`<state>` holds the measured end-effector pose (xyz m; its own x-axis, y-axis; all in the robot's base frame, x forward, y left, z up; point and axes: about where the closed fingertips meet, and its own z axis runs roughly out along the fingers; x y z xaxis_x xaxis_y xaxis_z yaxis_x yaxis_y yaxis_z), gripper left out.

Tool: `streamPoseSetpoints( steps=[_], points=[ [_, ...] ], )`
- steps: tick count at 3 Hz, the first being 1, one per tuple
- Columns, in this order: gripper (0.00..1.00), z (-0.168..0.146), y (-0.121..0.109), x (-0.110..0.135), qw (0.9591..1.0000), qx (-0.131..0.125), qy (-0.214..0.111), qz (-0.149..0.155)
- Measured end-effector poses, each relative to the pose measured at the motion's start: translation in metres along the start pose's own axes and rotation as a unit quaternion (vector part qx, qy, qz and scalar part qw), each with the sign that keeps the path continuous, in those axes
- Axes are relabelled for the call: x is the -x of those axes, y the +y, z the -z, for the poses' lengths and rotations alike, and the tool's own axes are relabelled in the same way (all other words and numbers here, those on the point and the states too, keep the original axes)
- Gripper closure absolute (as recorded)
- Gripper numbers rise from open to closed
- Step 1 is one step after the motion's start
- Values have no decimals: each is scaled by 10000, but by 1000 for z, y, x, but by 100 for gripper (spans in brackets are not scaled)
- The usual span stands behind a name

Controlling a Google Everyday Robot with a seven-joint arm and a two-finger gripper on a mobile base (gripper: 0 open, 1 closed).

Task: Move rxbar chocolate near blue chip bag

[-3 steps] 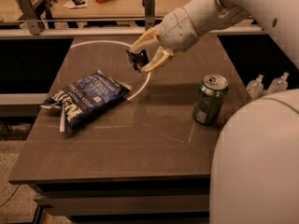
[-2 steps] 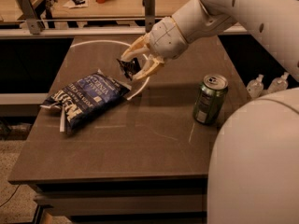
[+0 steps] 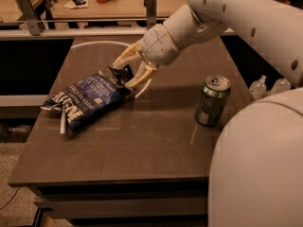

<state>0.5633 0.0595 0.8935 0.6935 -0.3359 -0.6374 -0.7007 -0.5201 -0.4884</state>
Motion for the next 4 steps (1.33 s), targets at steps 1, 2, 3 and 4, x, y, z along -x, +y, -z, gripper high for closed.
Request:
streamPoseSetpoints(
  steps=[1,2,3,4],
  points=[
    [59,-2,-1,1,10000,11,-13,8],
    [36,-4,-1,2,10000,19,-24,16],
    [13,-6,-2,2,10000,29,-35,23],
    [0,-8,-3,3,10000,40,-49,33]
  ],
)
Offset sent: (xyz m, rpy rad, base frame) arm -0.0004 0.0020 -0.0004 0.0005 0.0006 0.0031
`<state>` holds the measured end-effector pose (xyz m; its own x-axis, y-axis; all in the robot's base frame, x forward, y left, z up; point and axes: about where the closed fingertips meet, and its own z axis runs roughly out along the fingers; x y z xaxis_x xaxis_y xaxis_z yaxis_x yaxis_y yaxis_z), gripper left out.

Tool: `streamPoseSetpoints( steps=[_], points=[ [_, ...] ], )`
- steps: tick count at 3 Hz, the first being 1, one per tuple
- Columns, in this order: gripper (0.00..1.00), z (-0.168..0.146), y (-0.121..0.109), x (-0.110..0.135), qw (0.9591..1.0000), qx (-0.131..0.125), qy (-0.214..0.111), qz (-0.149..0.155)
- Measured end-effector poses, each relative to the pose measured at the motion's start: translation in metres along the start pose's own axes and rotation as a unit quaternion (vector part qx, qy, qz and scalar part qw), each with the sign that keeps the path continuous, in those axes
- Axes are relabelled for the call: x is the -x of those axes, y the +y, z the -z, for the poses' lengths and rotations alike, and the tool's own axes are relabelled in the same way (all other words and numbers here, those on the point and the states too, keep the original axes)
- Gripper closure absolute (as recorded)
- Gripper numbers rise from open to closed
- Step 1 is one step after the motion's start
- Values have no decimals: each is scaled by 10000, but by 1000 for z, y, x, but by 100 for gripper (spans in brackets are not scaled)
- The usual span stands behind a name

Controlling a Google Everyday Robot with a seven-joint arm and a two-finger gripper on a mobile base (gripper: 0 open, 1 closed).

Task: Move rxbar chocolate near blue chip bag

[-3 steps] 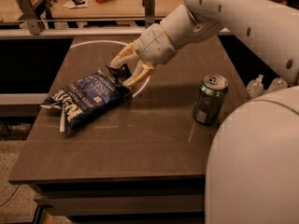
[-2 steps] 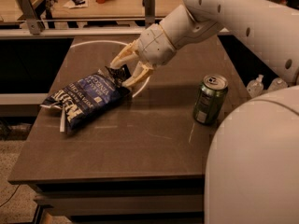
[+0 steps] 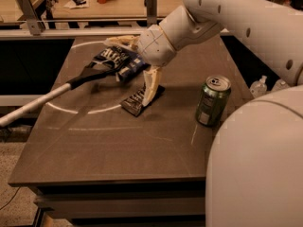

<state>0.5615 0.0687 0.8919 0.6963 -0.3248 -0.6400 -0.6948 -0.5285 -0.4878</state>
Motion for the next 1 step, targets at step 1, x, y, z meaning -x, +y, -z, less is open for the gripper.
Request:
streamPoseSetpoints(
  steps=[1],
  points=[
    [0,0,0,0,10000,0,0,0]
  ],
)
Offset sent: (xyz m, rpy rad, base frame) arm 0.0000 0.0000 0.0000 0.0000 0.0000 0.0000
